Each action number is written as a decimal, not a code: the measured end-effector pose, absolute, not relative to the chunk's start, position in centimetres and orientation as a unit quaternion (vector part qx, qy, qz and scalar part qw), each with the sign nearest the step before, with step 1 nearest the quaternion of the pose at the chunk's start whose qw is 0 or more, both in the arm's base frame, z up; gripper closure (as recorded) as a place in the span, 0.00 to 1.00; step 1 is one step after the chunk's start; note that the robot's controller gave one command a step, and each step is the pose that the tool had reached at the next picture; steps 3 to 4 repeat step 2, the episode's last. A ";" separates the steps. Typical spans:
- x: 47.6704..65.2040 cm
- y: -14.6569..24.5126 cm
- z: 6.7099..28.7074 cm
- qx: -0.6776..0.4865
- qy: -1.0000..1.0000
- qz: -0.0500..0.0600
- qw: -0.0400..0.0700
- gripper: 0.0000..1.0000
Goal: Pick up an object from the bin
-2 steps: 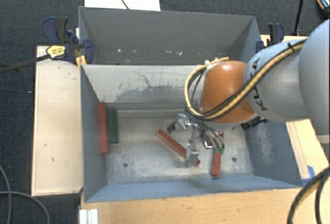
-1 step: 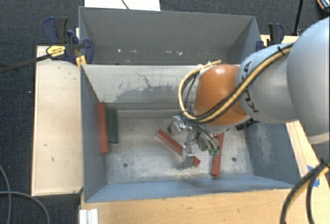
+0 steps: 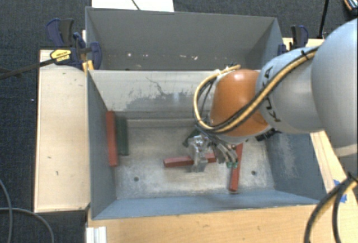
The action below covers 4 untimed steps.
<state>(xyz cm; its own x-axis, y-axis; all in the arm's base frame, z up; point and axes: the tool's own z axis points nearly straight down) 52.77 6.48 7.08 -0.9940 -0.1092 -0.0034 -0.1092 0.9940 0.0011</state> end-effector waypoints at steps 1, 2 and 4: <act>54.4 7.5 18.3 -0.057 0.998 0.001 0.006 1.00; 53.4 7.4 31.0 -0.048 0.999 0.000 0.006 1.00; 53.4 7.4 31.0 -0.048 0.999 0.000 0.006 1.00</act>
Offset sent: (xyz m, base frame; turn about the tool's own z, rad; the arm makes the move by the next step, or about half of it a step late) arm 0.0133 0.0101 0.1070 -0.0025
